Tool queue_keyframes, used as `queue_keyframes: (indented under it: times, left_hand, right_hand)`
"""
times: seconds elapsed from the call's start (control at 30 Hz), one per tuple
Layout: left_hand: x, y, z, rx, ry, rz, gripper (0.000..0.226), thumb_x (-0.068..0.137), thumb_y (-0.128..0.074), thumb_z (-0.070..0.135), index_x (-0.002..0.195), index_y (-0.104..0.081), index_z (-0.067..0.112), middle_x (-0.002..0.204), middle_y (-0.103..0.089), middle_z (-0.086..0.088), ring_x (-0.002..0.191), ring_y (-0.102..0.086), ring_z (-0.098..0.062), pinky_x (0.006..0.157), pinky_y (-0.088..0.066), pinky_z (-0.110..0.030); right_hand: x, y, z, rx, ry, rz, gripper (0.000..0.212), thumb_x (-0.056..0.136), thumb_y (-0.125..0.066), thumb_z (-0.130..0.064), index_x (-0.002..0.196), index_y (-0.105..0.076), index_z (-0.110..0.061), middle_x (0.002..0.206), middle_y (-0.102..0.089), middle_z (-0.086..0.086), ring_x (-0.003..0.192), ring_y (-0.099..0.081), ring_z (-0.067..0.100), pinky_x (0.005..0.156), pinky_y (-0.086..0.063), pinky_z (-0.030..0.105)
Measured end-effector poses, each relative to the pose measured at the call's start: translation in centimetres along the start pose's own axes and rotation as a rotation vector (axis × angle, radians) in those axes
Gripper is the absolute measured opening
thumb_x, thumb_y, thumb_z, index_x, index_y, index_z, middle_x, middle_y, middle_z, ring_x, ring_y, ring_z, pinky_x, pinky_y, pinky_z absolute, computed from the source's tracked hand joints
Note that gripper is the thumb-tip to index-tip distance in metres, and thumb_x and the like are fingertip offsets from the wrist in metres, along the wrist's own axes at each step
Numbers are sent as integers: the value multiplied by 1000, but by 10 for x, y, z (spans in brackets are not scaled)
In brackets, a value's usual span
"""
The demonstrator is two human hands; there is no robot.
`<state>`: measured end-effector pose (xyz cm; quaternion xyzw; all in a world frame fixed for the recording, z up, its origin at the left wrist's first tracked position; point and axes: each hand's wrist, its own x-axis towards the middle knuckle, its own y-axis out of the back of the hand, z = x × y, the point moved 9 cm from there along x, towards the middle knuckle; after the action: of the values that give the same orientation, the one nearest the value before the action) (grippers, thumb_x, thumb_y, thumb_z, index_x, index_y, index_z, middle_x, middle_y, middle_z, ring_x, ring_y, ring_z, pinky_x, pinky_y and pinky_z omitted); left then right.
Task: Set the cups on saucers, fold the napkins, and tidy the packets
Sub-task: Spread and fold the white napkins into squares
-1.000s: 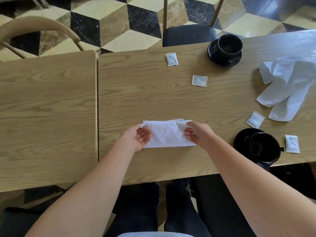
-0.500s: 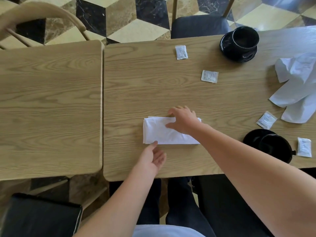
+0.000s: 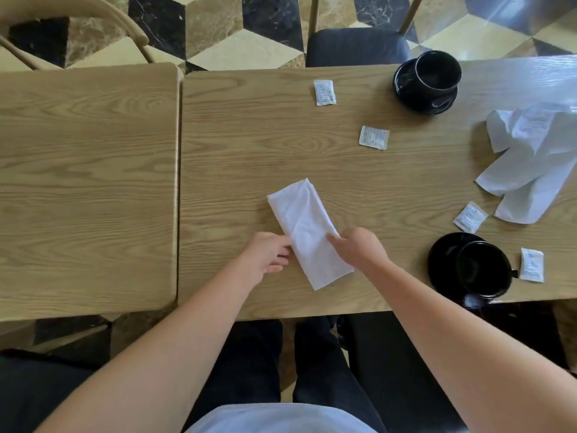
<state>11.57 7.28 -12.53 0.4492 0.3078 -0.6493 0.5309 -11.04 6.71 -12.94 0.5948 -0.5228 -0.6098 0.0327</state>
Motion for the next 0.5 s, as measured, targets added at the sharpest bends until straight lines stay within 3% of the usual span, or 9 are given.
queue_keyframes:
  times: [0.07,0.13,0.27,0.33,0.43,0.5]
  left_hand:
    - [-7,-16,-29,20,59,-51,27,94,-68,33,109,-64,11,105,-72,-14,100,-71,-31,88,-59,-41]
    - [-10,-33,-55,-51,113,-87,29,94,-67,35,110,-67,10,104,-74,-16,100,-72,-33,90,-58,-43]
    - [-9,-34,-81,-162,116,19,34,92,-68,36,111,-67,8,105,-75,-11,95,-72,-29,83,-59,-40]
    - [-9,-23,-91,-85,107,53,36,92,-69,34,112,-66,4,104,-75,-12,90,-73,-27,76,-61,-37]
    - [-7,-3,-89,93,30,100,32,91,-69,28,98,-68,-3,94,-77,-15,83,-75,-30,72,-60,-36]
    - [-4,18,-70,226,-76,249,26,87,-71,32,84,-66,7,87,-75,-8,79,-71,-27,72,-54,-35]
  right_hand:
    - [-22,-15,13,111,-1,-3,46,88,-53,-51,64,-55,-12,63,-56,-2,52,-51,16,46,-34,27]
    - [-39,-32,19,197,-15,-51,42,90,-53,-47,71,-59,-11,66,-58,-1,56,-54,17,50,-38,28]
    - [-64,-72,34,491,-210,-320,35,90,-61,-40,99,-70,-8,82,-72,2,61,-69,16,57,-54,27]
    - [-74,-86,42,404,-231,-436,40,86,-63,-44,98,-71,-6,73,-72,4,57,-66,17,57,-53,27]
    - [-67,-74,44,181,-118,-334,46,85,-62,-50,82,-70,-4,68,-69,4,62,-61,20,60,-47,30]
    - [-57,-57,40,203,-62,-206,41,86,-62,-47,73,-64,-8,69,-67,2,64,-60,20,59,-44,29]
